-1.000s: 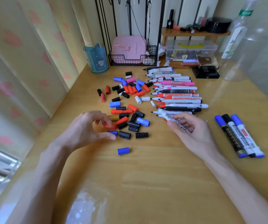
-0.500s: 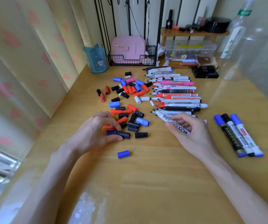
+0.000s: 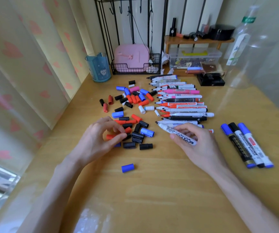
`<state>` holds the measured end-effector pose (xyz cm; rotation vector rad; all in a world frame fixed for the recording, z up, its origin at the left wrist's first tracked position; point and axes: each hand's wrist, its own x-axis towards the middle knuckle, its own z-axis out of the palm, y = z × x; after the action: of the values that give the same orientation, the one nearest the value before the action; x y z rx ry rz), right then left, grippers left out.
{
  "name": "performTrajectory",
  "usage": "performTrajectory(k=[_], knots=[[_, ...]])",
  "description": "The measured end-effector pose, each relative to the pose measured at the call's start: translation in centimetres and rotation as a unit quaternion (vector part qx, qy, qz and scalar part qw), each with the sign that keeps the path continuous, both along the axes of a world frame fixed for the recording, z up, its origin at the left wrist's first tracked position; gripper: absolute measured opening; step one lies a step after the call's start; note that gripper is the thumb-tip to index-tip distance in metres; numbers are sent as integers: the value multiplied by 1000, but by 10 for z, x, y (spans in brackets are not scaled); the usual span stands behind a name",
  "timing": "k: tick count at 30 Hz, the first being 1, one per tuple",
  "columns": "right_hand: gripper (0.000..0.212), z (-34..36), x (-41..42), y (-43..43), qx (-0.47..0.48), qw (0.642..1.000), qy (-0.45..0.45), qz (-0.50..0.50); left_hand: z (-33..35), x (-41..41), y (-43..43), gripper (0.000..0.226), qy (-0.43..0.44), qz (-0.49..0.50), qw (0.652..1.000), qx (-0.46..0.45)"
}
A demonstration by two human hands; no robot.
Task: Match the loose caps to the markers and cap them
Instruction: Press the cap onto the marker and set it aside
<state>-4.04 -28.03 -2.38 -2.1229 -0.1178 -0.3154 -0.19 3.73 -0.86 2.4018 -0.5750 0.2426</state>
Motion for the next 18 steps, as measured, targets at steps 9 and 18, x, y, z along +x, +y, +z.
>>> performTrajectory(k=[9,18], knots=[[20,-3,2,-3,-104,988,-101,-52,6,75,-43,15,-30,87,996,1],[18,-5,9,-15,-129,975,-155,-90,-3,164,-74,29,-23,168,983,74]])
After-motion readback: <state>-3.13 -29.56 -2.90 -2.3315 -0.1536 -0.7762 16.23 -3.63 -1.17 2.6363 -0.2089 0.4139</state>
